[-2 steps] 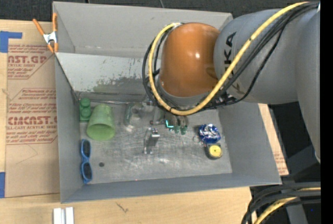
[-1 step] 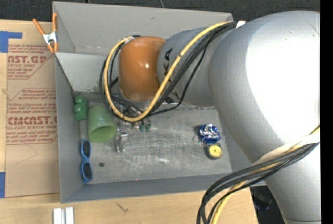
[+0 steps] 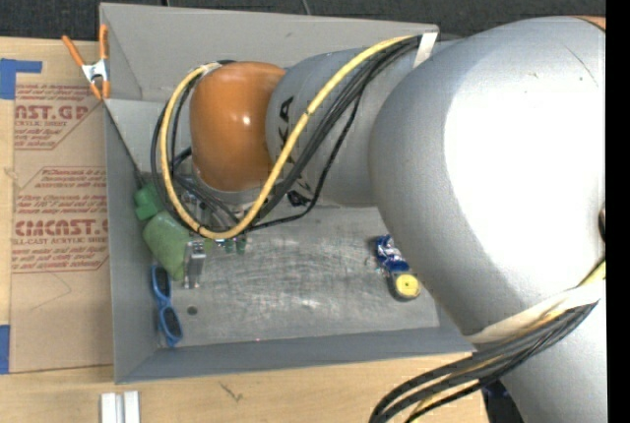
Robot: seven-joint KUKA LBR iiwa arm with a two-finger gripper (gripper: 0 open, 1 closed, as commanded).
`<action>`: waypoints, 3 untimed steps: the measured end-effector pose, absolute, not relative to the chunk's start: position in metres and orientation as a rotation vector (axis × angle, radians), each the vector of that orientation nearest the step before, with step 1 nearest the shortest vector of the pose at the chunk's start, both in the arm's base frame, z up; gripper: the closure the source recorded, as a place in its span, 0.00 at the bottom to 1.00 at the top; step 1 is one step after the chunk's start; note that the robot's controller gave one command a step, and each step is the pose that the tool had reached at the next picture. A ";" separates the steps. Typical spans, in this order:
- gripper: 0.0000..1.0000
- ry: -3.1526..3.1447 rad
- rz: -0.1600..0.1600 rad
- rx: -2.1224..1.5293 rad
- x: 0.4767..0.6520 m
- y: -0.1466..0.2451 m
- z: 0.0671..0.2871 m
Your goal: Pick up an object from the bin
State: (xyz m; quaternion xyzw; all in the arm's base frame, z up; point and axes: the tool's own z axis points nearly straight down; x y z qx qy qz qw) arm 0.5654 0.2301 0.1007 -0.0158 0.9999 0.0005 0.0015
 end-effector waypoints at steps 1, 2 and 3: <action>0.00 3.142 -0.001 0.070 0.536 0.207 0.101; 0.00 3.113 0.004 -0.148 0.497 0.223 0.077; 0.00 3.127 -0.018 0.083 0.493 0.234 0.077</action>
Offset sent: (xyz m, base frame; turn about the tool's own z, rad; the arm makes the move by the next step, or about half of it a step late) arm -0.0280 -0.0233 0.0006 0.0766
